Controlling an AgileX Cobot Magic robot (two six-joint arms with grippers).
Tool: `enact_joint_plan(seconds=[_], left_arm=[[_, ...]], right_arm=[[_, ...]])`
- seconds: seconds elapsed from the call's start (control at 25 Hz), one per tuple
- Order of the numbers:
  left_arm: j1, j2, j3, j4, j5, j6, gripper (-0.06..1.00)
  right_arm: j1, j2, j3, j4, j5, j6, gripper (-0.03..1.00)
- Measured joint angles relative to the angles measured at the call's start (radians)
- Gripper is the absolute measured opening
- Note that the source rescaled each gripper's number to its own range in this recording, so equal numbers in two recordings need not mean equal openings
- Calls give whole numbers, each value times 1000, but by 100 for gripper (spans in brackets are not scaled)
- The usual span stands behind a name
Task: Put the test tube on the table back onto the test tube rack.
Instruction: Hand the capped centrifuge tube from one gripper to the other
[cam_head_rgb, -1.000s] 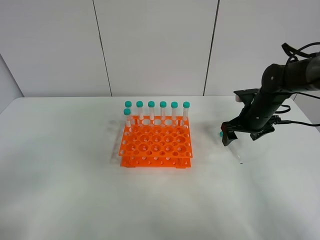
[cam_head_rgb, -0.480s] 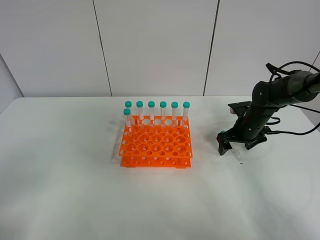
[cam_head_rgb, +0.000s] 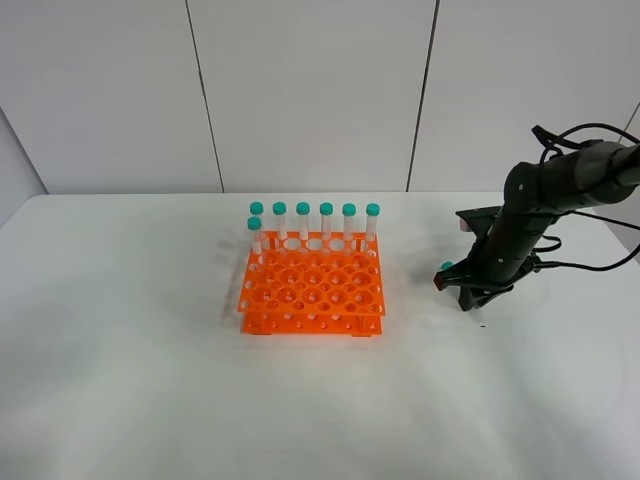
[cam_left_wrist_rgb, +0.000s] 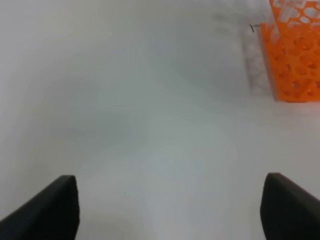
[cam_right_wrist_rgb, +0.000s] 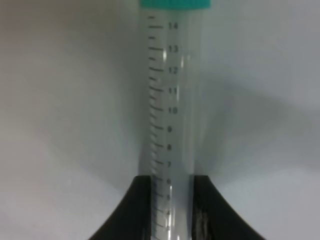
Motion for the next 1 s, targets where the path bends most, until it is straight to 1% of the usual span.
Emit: enact_joint_plan(seconds=[0.12, 0.2, 0.28, 0.32, 0.44, 0.48, 0.52, 0.64, 0.68, 0.8, 0.84, 0.92, 1.0], left_arm=[[0, 0, 0, 0, 0, 0, 100], [0, 0, 0, 0, 0, -5, 100], [0, 0, 0, 0, 0, 0, 100], [0, 0, 0, 0, 0, 0, 100], [0, 0, 0, 0, 0, 0, 100], [0, 0, 0, 0, 0, 0, 100], [0, 0, 0, 0, 0, 0, 100], [0, 0, 0, 0, 0, 0, 100], [0, 0, 0, 0, 0, 0, 100], [0, 0, 0, 0, 0, 0, 100], [0, 0, 0, 0, 0, 0, 100], [0, 0, 0, 0, 0, 0, 100], [0, 0, 0, 0, 0, 0, 100]], right_arm=[[0, -86, 0, -2, 39, 0, 4], [0, -167, 0, -2, 93, 0, 4], [0, -274, 0, 2, 191, 0, 4], [0, -274, 0, 2, 191, 0, 4], [0, -440, 0, 18, 352, 0, 4], [0, -546, 0, 21, 416, -7, 4], [0, -599, 0, 23, 439, -20, 4], [0, -714, 0, 60, 485, -63, 4], [0, -737, 1, 86, 499, -90, 4], [13, -754, 1, 223, 525, -216, 4], [13, -754, 1, 223, 525, -216, 4], [57, -740, 3, 283, 525, -292, 4], [115, -709, 3, 312, 527, -344, 4]])
